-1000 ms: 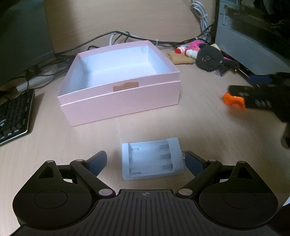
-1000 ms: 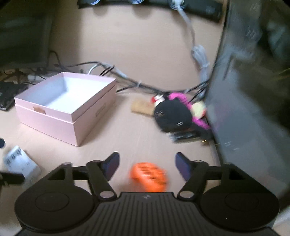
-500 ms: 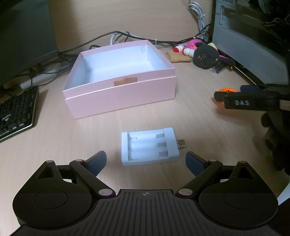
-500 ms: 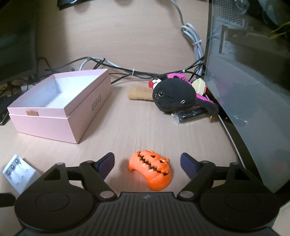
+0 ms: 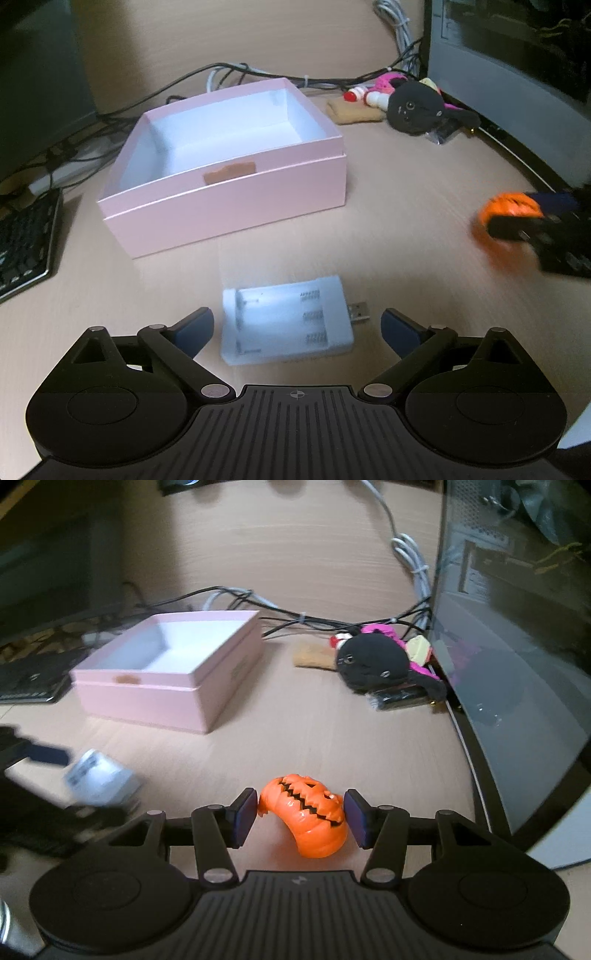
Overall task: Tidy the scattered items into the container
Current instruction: 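Grasp the orange pumpkin toy with the right gripper while left holds the charger, then lift the orange pumpkin with the right gripper while left holds the charger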
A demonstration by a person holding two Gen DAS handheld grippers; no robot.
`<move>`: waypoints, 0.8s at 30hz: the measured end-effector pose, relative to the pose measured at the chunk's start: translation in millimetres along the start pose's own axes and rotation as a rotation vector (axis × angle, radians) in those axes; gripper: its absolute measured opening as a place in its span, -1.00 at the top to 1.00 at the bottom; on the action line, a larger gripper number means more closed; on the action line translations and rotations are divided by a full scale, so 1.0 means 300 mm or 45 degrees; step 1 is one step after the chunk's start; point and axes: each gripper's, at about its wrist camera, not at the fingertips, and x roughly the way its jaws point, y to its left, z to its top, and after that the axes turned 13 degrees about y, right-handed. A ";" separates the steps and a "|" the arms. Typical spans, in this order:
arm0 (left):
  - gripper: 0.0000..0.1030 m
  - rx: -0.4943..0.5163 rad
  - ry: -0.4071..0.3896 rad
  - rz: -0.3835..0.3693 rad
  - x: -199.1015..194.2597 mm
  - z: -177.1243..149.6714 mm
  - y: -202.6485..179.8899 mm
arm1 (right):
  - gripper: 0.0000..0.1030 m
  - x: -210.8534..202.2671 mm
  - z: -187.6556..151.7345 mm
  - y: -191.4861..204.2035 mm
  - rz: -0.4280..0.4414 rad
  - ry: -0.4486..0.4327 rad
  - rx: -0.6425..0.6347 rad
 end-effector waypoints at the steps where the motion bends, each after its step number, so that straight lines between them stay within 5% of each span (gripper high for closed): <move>1: -0.94 0.004 0.004 -0.001 0.007 0.004 -0.001 | -0.01 -0.012 -0.008 0.009 0.012 0.004 -0.012; 16: -0.84 0.047 -0.006 -0.008 0.030 0.001 0.010 | -0.01 -0.042 -0.036 0.108 0.069 0.072 -0.183; 24: -0.84 0.188 0.005 -0.055 -0.118 -0.087 0.080 | 0.01 -0.075 0.013 0.185 0.195 0.096 -0.434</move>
